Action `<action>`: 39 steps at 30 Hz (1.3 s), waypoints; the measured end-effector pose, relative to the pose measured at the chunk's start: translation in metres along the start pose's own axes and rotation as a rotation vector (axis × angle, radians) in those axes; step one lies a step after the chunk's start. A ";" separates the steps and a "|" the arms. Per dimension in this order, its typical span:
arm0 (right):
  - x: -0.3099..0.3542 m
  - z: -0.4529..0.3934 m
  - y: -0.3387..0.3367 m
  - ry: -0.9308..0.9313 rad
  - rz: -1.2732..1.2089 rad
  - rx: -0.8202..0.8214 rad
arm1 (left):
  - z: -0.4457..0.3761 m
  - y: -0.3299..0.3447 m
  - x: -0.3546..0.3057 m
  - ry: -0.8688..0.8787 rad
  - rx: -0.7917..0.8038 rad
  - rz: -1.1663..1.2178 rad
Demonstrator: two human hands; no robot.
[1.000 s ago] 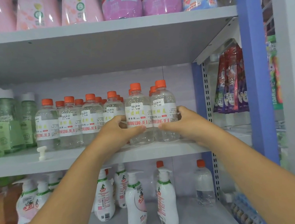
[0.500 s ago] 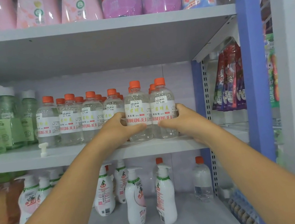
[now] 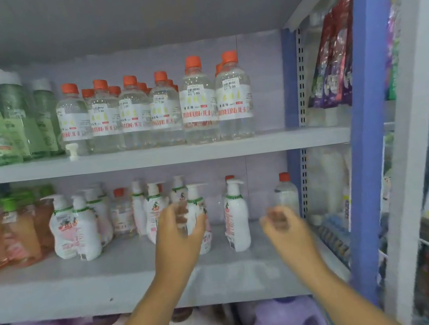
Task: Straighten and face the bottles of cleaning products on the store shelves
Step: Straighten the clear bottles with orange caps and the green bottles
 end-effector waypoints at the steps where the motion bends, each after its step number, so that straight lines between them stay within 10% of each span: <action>1: -0.022 -0.004 0.012 0.101 0.051 0.040 | 0.003 0.005 0.025 -0.110 0.036 -0.052; 11: -0.066 -0.055 0.098 0.228 0.189 -0.001 | -0.034 0.052 0.112 -0.290 0.235 -0.032; 26: -0.036 -0.057 0.242 0.205 0.220 0.189 | -0.085 -0.125 0.211 -0.337 0.022 -0.207; 34: -0.052 -0.056 0.233 0.229 0.084 0.198 | -0.066 -0.116 0.186 -0.267 -0.068 -0.069; 39: -0.057 -0.085 0.122 0.154 0.042 -0.092 | -0.040 -0.047 0.091 -0.088 -0.040 0.069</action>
Point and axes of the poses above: each hand's wrist, its own z-axis away from the middle knuckle, its own y-axis out of the palm, x = y × z, the point moved 4 cm from there along -z, towards the middle knuckle, and after that the axes turned 6 degrees about y, right-handed, at the moved point
